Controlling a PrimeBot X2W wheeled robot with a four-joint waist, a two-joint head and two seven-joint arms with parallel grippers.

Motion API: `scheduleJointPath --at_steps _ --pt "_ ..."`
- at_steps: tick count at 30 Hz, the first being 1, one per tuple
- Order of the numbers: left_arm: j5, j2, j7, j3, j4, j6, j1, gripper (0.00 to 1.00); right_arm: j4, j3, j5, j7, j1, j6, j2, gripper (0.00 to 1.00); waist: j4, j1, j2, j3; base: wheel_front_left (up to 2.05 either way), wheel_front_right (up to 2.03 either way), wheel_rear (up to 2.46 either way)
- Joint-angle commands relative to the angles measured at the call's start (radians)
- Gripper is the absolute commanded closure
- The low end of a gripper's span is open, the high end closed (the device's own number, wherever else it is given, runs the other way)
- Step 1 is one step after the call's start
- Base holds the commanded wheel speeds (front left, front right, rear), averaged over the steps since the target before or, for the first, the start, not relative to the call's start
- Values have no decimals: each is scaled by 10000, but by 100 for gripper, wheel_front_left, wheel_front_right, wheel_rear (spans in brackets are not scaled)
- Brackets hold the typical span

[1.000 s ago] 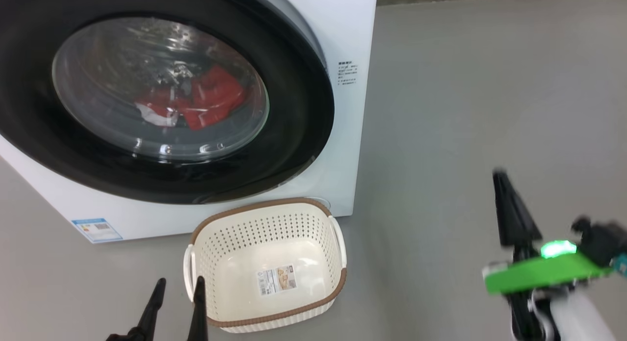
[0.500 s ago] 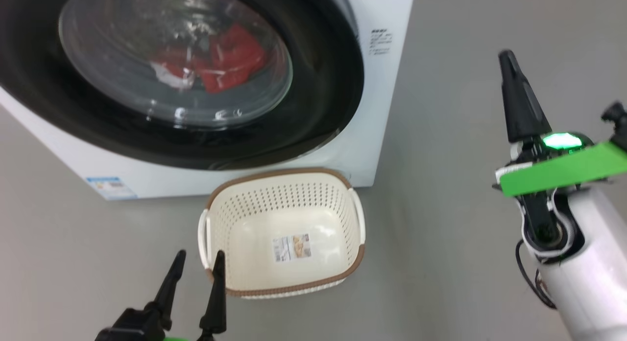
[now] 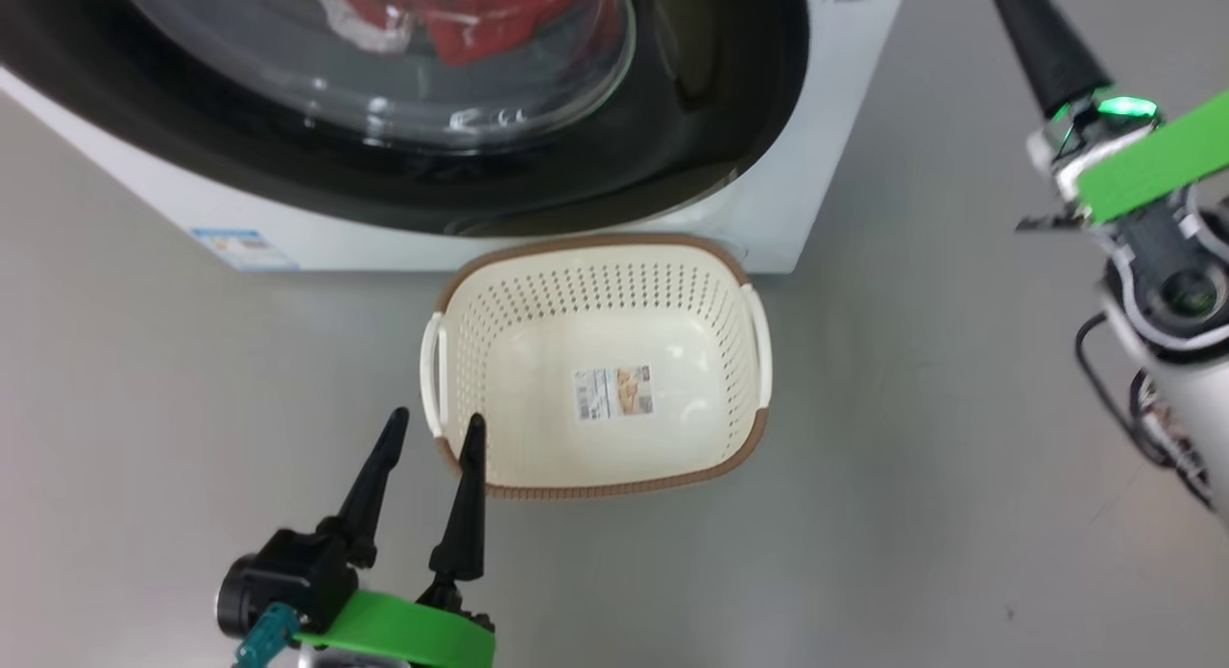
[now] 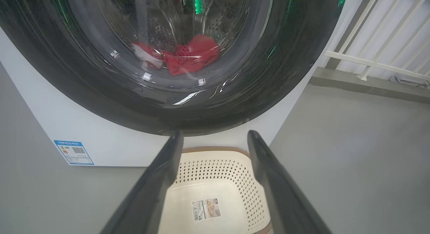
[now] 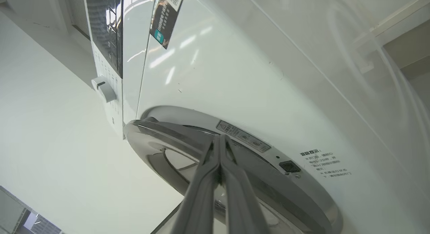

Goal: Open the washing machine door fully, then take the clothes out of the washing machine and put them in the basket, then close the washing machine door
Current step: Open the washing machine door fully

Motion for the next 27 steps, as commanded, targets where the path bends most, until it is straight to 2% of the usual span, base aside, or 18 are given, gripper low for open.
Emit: scheduleJointPath --at_steps 1,8,14,18,27 --pt "-72 72 -120 208 -209 70 -296 0 -266 20 414 283 -329 -7 -150 100 360 0 0 595 0 0 0" --pt "-251 72 -120 -83 -179 92 -725 0 0 -464 2027 2332 -1203 -7 -342 100 645 0 0 1179 0 0 0" --pt "-393 72 -120 -318 -141 99 -889 0 519 -559 2281 3920 -1687 -7 -325 100 852 0 0 1485 0 0 0" --pt "-451 72 -120 -413 -137 105 -934 0 760 -611 2167 4490 -1902 -7 -215 100 954 0 0 1614 0 0 0" --pt "-571 72 -120 -642 -139 99 -1094 0 1293 -942 1797 4909 -2468 -7 85 100 1193 0 0 1896 0 0 0"
